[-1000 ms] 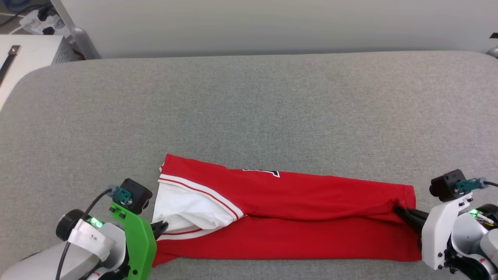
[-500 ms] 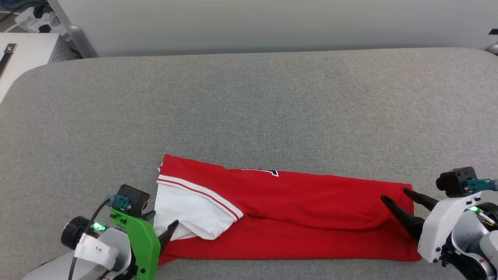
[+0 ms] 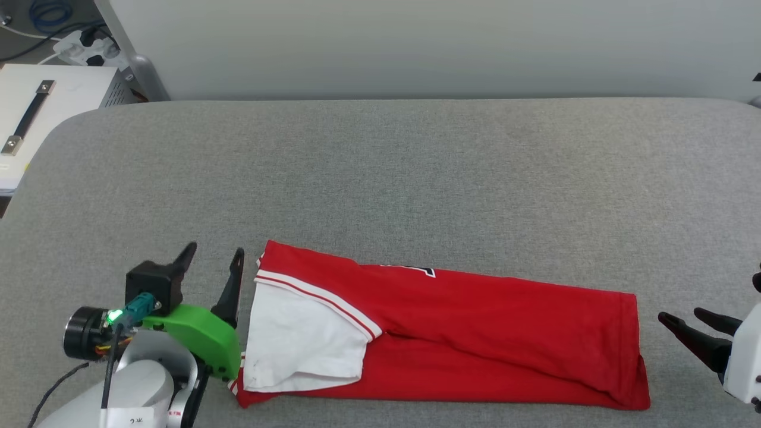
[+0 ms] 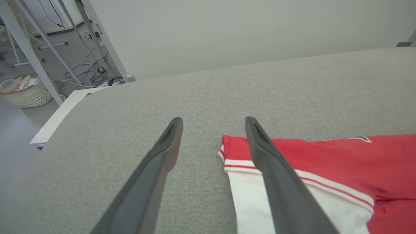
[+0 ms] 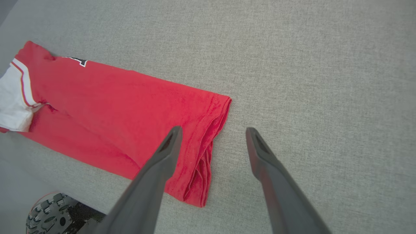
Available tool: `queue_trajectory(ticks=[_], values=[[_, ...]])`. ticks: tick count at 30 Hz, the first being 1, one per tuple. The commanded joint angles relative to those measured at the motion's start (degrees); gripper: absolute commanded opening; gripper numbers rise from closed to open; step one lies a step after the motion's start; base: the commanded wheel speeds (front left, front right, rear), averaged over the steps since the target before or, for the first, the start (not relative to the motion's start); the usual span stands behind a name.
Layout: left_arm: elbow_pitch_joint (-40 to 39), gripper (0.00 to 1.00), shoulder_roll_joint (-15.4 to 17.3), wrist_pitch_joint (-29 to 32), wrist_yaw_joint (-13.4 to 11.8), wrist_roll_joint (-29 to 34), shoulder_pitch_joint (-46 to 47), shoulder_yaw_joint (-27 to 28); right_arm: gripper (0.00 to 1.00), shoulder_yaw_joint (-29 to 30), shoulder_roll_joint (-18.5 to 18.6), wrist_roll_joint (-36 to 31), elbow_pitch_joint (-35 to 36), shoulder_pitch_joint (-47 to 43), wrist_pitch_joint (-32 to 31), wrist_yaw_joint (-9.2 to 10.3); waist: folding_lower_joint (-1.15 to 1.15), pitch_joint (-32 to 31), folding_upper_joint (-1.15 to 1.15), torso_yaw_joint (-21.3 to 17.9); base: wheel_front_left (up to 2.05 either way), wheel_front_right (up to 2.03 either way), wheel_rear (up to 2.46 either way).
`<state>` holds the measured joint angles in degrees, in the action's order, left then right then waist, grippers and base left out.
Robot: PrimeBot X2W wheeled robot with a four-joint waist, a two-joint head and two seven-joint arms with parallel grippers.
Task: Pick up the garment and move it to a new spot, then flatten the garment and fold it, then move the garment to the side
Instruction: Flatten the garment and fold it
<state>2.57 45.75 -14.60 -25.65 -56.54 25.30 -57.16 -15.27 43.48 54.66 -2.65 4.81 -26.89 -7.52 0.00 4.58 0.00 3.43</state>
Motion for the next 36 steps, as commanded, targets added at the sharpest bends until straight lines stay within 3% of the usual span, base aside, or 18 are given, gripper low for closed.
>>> queue_trajectory(ticks=[1,4,7,14,25,32,33,34,36], values=[[-1.24,1.0,-1.64,-0.35,-1.48,3.07,-1.5,3.56,1.0,0.67,0.13,1.24,-0.45,-0.6,-1.46,0.03,0.0,0.68,0.0,0.54,0.0,0.0,0.0],[-3.76,1.0,-5.35,-0.38,-3.4,9.1,-5.81,12.17,1.0,1.15,-0.45,3.36,-1.41,-0.72,-4.21,0.03,0.0,1.89,0.0,1.23,0.0,0.0,0.0],[-5.2,1.0,-9.13,-0.38,-3.58,14.96,-10.25,19.15,1.0,1.31,-1.64,4.69,-2.69,-0.5,-5.17,0.03,0.0,2.91,0.0,2.09,0.0,0.0,0.0],[-5.46,1.0,-17.04,-0.39,0.72,26.01,-18.37,30.95,1.0,-0.22,-4.39,6.69,-6.49,0.77,-5.32,0.03,0.0,5.17,0.0,4.18,0.0,0.0,0.0],[-4.88,1.0,-26.86,-0.4,7.61,35.91,-22.1,40.17,1.0,-6.84,-7.46,9.23,-10.03,4.26,-4.05,0.03,0.0,7.61,0.0,5.85,0.0,0.0,0.0],[-3.28,1.0,-31.53,-0.4,11.24,41.11,-23.95,44.21,0.98,-11.4,-7.09,9.82,-8.96,5.88,-1.9,0.03,0.0,7.53,0.0,5.86,0.0,0.0,0.0],[-3.14,1.0,-32.04,-0.4,11.75,42.05,-24.16,44.77,0.11,-11.93,-6.71,9.57,-8.88,5.96,-1.2,0.03,0.0,7.39,0.0,5.82,0.0,0.0,0.0],[-3.0,1.0,-32.34,-0.4,12.1,42.91,-24.36,45.18,0.0,-12.3,-6.39,9.63,-8.87,5.91,-0.72,0.03,0.0,7.22,0.0,5.73,0.0,0.0,0.0],[-3.21,1.0,-33.18,-0.4,12.97,44.43,-24.82,46.23,0.0,-12.85,-5.52,9.8,-8.95,5.76,0.41,0.03,0.0,6.81,0.0,5.48,0.0,0.0,0.0]])
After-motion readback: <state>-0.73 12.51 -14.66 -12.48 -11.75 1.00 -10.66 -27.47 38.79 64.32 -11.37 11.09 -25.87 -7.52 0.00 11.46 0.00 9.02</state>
